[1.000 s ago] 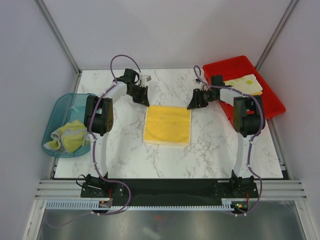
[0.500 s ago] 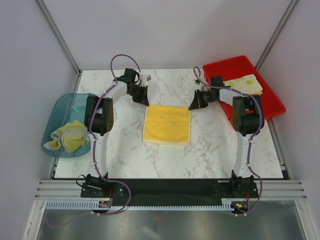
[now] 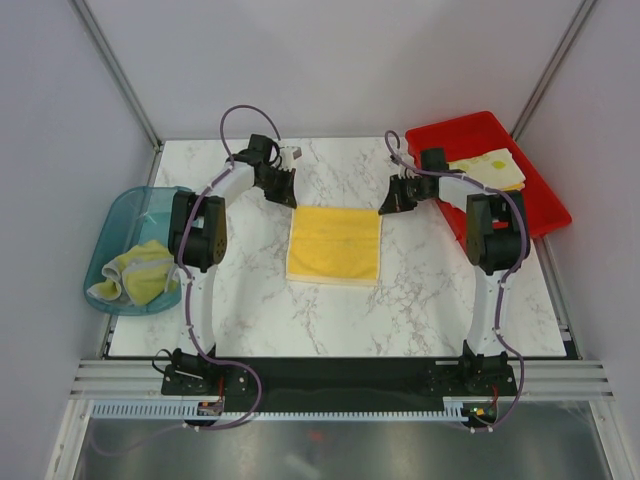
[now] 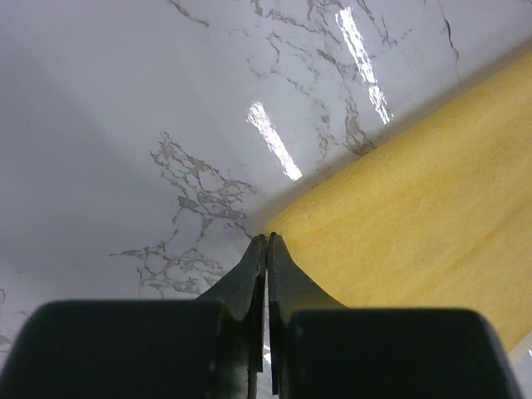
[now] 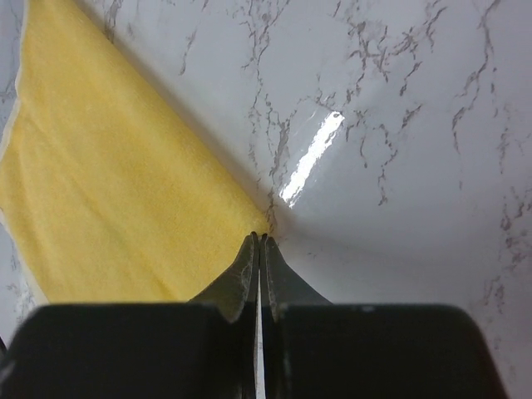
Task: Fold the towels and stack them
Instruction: Fold the towel
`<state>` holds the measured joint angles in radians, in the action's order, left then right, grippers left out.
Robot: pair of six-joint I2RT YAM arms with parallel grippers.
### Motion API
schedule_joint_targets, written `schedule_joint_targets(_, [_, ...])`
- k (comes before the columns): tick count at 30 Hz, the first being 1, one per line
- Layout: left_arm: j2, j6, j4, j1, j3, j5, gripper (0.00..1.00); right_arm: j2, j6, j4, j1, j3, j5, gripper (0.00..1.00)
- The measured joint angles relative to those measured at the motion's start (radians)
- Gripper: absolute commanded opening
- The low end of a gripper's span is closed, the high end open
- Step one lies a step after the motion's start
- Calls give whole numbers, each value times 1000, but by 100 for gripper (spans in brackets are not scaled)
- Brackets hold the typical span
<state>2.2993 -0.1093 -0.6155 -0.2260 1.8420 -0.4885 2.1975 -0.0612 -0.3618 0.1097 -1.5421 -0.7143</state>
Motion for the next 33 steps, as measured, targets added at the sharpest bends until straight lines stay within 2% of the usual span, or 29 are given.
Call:
schedule_joint_targets(6, [-40,0,34,-5,-50,44,2,-51,-6,30,6,38,27,0])
schedule_joint_targets(18, [-58,26,89,-5,-74,38,2,-76,6,98,18,69,39,0])
schedule_joint_targets(33, [-291,54,180,-10,-277,41,2,-260,9,134,32,211,78,0])
